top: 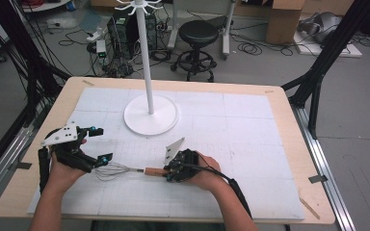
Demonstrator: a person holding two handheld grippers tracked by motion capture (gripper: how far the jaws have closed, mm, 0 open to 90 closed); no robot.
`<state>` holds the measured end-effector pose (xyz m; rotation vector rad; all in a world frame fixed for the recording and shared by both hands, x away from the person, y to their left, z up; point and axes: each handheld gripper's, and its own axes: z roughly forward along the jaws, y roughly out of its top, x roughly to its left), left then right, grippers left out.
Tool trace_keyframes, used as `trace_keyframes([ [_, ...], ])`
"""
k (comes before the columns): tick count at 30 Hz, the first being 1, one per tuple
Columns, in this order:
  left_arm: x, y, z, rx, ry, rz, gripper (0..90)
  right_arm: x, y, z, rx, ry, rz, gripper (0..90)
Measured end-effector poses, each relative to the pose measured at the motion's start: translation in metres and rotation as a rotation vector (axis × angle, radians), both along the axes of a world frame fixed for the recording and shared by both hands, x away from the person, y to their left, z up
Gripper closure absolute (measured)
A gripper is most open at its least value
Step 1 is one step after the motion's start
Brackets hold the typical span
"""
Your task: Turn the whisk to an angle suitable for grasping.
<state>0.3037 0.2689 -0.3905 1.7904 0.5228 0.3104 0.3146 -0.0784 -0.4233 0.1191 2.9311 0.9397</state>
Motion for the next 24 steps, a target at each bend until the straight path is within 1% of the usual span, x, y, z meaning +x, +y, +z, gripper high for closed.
trace_keyframes([
  [1,0.0,0.0,0.0,-0.001,-0.002,-0.001,1.7,0.001,0.005,-0.001,0.005,-0.004,0.012,70.1],
  [5,-0.001,0.001,0.002,-0.003,-0.009,-0.003,1.7,0.007,0.026,-0.005,0.038,0.004,0.028,70.2],
  [7,-0.001,0.001,0.002,-0.008,-0.007,-0.001,1.7,0.011,0.035,-0.006,0.04,0.009,0.035,70.0],
  [9,-0.001,0.002,0.002,-0.007,-0.007,-0.001,1.7,0.014,0.046,-0.008,0.045,0.018,0.029,69.9],
  [11,-0.001,0.002,0.003,-0.008,-0.009,-0.002,1.7,0.015,0.048,-0.007,0.042,0.017,0.029,69.8],
  [13,-0.001,0.003,0.003,-0.011,-0.012,-0.004,1.7,0.015,0.049,-0.007,0.04,0.016,0.014,68.8],
  [14,-0.001,0.003,0.003,-0.015,-0.01,-0.001,1.7,0.015,0.048,-0.006,0.037,0.006,0.006,66.3],
  [15,-0.001,0.003,0.003,-0.017,-0.011,-0.001,1.7,0.015,0.046,-0.005,0.049,0.005,-0.008,62.4],
  [17,-0.001,0.004,0.003,-0.013,-0.012,-0.001,1.7,0.014,0.036,0.001,0.084,0.019,-0.043,59.7],
  [18,-0.001,0.004,0.004,-0.011,-0.012,0.0,1.7,0.014,0.03,0.005,0.106,0.001,-0.048,59.1],
  [19,-0.002,0.004,0.004,-0.011,-0.013,0.001,1.7,0.012,0.023,0.01,0.124,0.002,-0.059,57.5],
  [20,-0.002,0.004,0.004,-0.013,-0.012,0.002,1.7,0.01,0.015,0.015,0.141,-0.016,-0.074,56.2],
  [21,-0.002,0.004,0.004,-0.011,-0.016,0.0,1.7,0.009,0.009,0.018,0.155,-0.019,-0.085,55.7],
  [24,-0.002,0.004,0.004,-0.009,-0.016,0.002,1.7,0.001,-0.022,0.031,0.216,-0.037,-0.141,50.9],
])
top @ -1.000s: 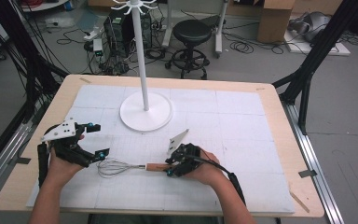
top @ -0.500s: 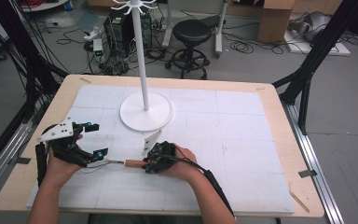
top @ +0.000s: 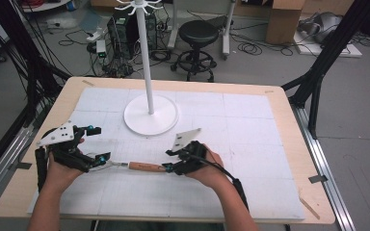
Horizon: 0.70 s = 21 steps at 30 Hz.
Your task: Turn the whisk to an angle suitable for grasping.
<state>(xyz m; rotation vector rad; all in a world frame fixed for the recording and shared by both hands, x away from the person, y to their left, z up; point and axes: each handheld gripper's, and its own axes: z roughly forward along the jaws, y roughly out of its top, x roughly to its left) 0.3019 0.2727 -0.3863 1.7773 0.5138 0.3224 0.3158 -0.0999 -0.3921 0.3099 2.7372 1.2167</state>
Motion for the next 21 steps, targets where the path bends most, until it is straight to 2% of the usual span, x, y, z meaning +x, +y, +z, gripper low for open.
trace_keyframes([
  [5,0.0,-0.002,-0.001,0.007,0.005,-0.001,1.7,-0.015,-0.044,0.008,0.079,-0.003,-0.093,44.9],
  [7,-0.001,-0.003,-0.001,0.013,0.005,-0.003,1.7,-0.021,-0.058,0.007,0.098,-0.028,-0.13,41.1],
  [9,-0.001,-0.004,0.0,0.017,0.005,-0.004,1.7,-0.026,-0.069,0.005,0.111,-0.021,-0.167,38.3],
  [10,-0.001,-0.004,0.0,0.018,0.004,-0.003,1.7,-0.029,-0.074,0.004,0.127,-0.036,-0.179,38.1],
  [12,-0.001,-0.005,0.0,0.018,0.004,-0.005,1.7,-0.032,-0.085,0.001,0.162,-0.037,-0.202,37.0],
  [15,-0.001,-0.006,0.0,0.023,0.006,-0.008,1.7,-0.034,-0.099,-0.003,0.213,-0.045,-0.25,35.2],
  [18,0.0,-0.008,-0.001,0.028,0.011,-0.012,1.7,-0.032,-0.11,-0.005,0.215,-0.041,-0.295,30.4],
  [21,0.0,-0.01,-0.002,0.037,0.015,-0.016,1.7,-0.03,-0.119,-0.005,0.248,-0.039,-0.328,26.5],
])
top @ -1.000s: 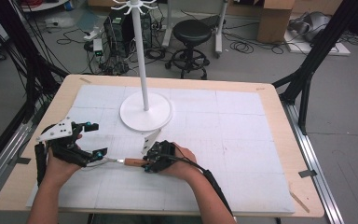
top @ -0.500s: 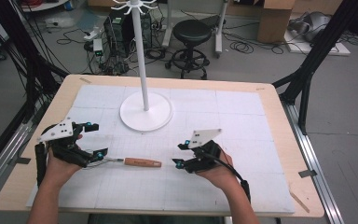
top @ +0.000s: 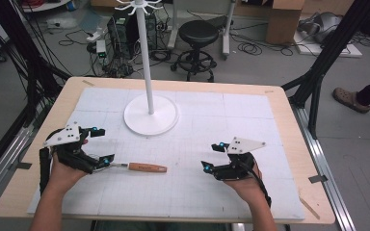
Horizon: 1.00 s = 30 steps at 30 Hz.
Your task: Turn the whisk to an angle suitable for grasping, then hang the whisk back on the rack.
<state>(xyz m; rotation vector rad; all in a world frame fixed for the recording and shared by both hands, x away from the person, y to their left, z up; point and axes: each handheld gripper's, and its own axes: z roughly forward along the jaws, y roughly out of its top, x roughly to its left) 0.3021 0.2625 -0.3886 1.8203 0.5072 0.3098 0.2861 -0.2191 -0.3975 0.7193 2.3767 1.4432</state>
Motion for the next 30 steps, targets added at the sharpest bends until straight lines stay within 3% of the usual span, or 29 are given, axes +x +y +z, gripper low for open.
trace_keyframes([
  [9,0.0,-0.003,-0.002,0.006,0.003,-0.017,1.7,0.003,-0.014,0.002,0.059,-0.02,-0.091,16.7],
  [19,-0.001,-0.01,-0.001,0.033,0.004,-0.031,1.7,0.005,-0.014,0.001,0.053,-0.021,-0.1,15.3],
  [30,-0.003,-0.047,-0.003,0.162,0.018,-0.118,1.7,0.006,-0.016,0.0,0.052,-0.02,-0.101,15.3],
])
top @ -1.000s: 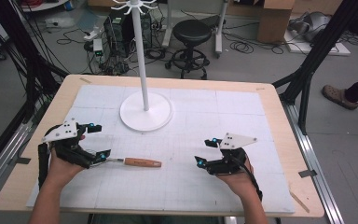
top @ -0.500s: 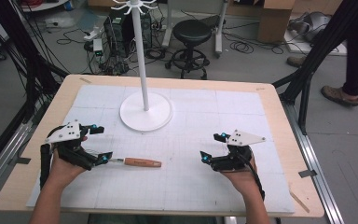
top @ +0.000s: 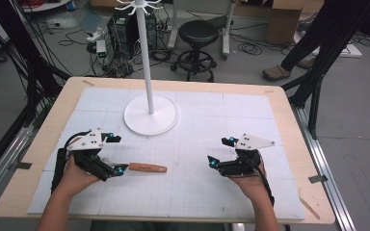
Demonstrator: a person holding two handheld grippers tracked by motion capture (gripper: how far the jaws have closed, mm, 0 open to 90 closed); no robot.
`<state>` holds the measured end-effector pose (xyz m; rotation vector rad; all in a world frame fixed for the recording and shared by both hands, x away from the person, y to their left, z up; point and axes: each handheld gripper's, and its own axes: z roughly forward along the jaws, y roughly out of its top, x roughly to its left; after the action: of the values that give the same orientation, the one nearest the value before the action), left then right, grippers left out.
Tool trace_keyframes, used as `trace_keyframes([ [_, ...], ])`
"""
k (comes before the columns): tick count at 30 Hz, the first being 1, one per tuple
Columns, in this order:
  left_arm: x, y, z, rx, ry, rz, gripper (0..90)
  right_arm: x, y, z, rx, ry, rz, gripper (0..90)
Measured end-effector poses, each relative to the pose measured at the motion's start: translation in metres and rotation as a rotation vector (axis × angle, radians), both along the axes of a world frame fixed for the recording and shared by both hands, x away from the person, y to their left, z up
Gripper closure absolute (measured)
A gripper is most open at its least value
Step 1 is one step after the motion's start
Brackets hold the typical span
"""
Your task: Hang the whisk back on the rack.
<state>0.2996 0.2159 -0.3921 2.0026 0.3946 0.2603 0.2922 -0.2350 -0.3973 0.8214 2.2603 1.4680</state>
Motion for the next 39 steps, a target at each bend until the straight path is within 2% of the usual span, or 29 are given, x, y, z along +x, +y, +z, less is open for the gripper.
trace_keyframes([
  [6,0.006,-0.028,-0.004,0.127,0.04,-0.021,1.9,-0.002,-0.003,0.004,0.001,-0.014,-0.006,15.3],
  [7,0.007,-0.031,-0.005,0.159,0.049,-0.027,4.5,-0.002,-0.004,0.004,0.008,-0.013,-0.008,15.3],
  [10,0.012,-0.043,-0.008,0.256,0.085,-0.08,20.1,-0.002,-0.005,0.005,0.006,-0.014,-0.003,15.4],
  [13,0.015,-0.054,-0.01,0.347,0.096,-0.094,28.2,-0.002,-0.005,0.006,0.008,-0.017,0.001,15.4],
  [16,0.02,-0.061,-0.012,0.411,0.112,-0.102,34.4,-0.002,-0.004,0.005,0.002,-0.013,0.001,15.4],
  [18,0.022,-0.064,-0.014,0.471,0.125,-0.1,38.8,-0.002,-0.003,0.004,-0.003,-0.013,0.005,15.4],
  [22,0.025,-0.068,-0.022,0.527,0.177,-0.114,43.0,-0.003,-0.003,0.004,-0.004,-0.011,0.007,15.4],
  [24,0.028,-0.07,-0.029,0.593,0.196,-0.119,47.2,-0.002,-0.004,0.004,-0.003,-0.01,0.004,15.4],
  [25,0.029,-0.069,-0.03,0.573,0.214,-0.119,49.2,-0.002,-0.004,0.004,-0.001,-0.009,0.003,15.4],
  [28,0.03,-0.067,-0.03,0.566,0.214,-0.135,53.9,-0.002,-0.005,0.003,-0.002,-0.006,-0.003,15.4],
  [30,0.03,-0.067,-0.029,0.566,0.199,-0.163,61.1,-0.002,-0.005,0.003,-0.002,-0.013,-0.001,15.4],
  [34,0.03,-0.067,-0.028,0.572,0.181,-0.212,65.9,-0.002,-0.004,0.003,-0.003,-0.009,-0.003,15.4],
  [35,0.03,-0.067,-0.027,0.575,0.189,-0.229,68.1,-0.002,-0.004,0.003,-0.003,-0.01,-0.004,15.4],
  [39,0.032,-0.065,-0.026,0.571,0.216,-0.204,71.0,-0.003,-0.004,0.004,-0.003,-0.014,0.0,15.5],
])
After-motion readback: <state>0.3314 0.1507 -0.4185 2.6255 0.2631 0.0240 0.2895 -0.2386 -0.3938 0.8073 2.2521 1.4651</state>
